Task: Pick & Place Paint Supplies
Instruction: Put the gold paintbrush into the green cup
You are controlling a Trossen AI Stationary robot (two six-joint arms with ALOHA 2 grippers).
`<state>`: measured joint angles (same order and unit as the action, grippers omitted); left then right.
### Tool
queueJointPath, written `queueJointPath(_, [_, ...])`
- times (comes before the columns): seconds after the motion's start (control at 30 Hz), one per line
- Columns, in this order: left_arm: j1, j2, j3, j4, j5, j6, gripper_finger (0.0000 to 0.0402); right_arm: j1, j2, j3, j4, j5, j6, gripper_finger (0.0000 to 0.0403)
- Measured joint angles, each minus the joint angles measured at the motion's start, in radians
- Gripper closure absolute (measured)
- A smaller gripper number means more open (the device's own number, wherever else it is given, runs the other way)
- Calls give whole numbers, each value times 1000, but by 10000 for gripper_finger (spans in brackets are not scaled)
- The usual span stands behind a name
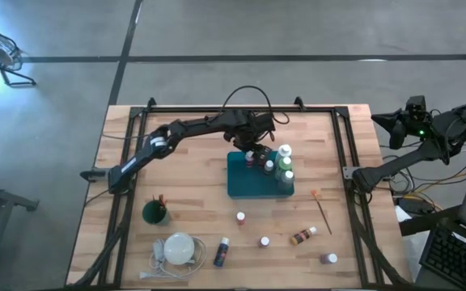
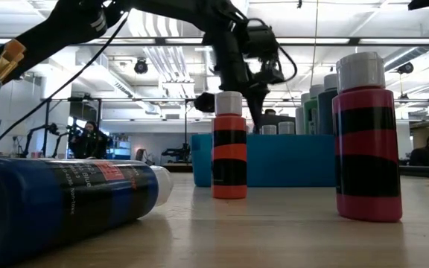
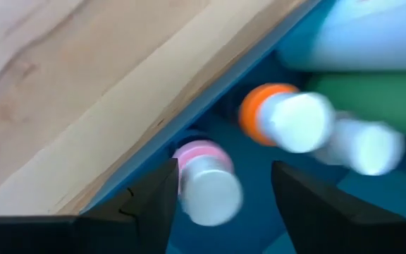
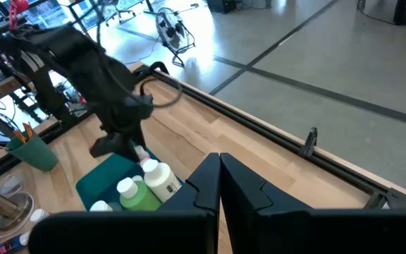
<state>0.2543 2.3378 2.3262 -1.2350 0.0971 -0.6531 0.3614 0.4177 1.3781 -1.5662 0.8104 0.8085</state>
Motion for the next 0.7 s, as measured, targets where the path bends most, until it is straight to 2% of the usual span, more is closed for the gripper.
queueJointPath(0.23, [-1,-69,20,-11,-4,8,171,0,0,0,0,0,0,394])
queueJointPath(0.53, [-21,-269,17,-102,-63,106,172,0,0,0,0,0,0,394])
queueJointPath(0.7, [-86,-404,-15,-142,-90,210,172,0,0,0,0,0,0,394])
